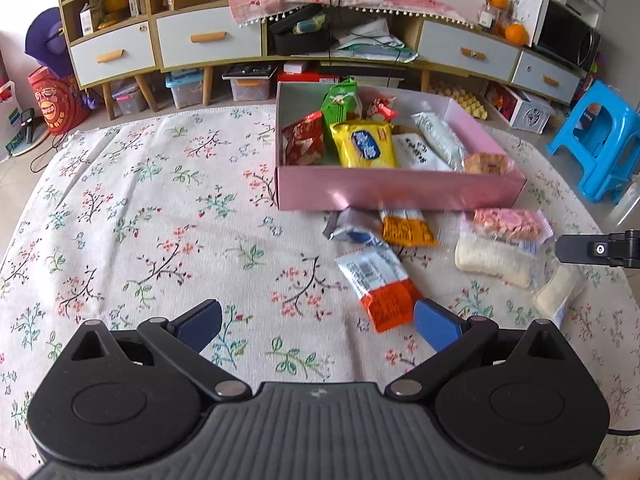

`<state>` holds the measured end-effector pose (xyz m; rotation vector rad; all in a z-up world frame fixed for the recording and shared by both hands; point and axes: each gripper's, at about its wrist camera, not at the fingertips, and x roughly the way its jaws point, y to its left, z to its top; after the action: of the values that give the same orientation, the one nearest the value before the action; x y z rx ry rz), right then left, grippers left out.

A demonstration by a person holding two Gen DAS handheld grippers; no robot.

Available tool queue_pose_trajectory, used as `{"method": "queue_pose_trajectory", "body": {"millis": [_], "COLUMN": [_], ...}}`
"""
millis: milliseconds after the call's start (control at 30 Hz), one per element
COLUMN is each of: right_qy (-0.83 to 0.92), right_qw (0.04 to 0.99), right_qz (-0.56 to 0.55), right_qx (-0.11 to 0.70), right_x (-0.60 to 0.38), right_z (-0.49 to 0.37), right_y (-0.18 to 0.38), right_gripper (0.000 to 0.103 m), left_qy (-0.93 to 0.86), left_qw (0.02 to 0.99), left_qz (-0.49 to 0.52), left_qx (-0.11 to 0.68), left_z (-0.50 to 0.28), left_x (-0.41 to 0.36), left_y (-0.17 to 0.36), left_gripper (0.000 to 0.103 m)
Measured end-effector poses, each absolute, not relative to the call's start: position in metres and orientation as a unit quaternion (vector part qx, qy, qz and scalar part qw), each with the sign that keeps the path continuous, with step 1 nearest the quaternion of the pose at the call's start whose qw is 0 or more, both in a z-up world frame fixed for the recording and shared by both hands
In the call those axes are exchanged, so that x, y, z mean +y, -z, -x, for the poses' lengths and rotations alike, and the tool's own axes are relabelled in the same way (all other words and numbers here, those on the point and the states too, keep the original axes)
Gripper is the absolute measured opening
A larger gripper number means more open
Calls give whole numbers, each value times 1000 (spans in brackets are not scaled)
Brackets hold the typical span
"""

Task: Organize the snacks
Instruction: 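Grasp the orange-and-white packet with left tool while right tool grasps clear rice-cake pack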

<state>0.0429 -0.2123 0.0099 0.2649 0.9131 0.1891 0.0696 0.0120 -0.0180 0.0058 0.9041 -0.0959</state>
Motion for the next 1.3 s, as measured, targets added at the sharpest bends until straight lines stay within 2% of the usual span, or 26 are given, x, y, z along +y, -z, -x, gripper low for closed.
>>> {"method": "queue_pose_trajectory", "body": {"millis": [433, 867, 1300], "right_qy": [-2, 15, -23], "right_qw": [866, 873, 874], "right_qz": [-116, -9, 63], "right_qx": [486, 488, 481], "right_x": [-215, -202, -221], "right_z": [-57, -60, -32], "right_y": [26, 40, 41], "right_gripper": [88, 88, 88], "left_qy": [14, 9, 29], "left_qw": [905, 906, 906], "left_qz": [-12, 0, -49], "left_qx": [425, 424, 418], "left_z": [-68, -84, -79], "left_x": [-4, -23, -16], "left_y": [44, 53, 56], "left_gripper": [102, 102, 92]}}
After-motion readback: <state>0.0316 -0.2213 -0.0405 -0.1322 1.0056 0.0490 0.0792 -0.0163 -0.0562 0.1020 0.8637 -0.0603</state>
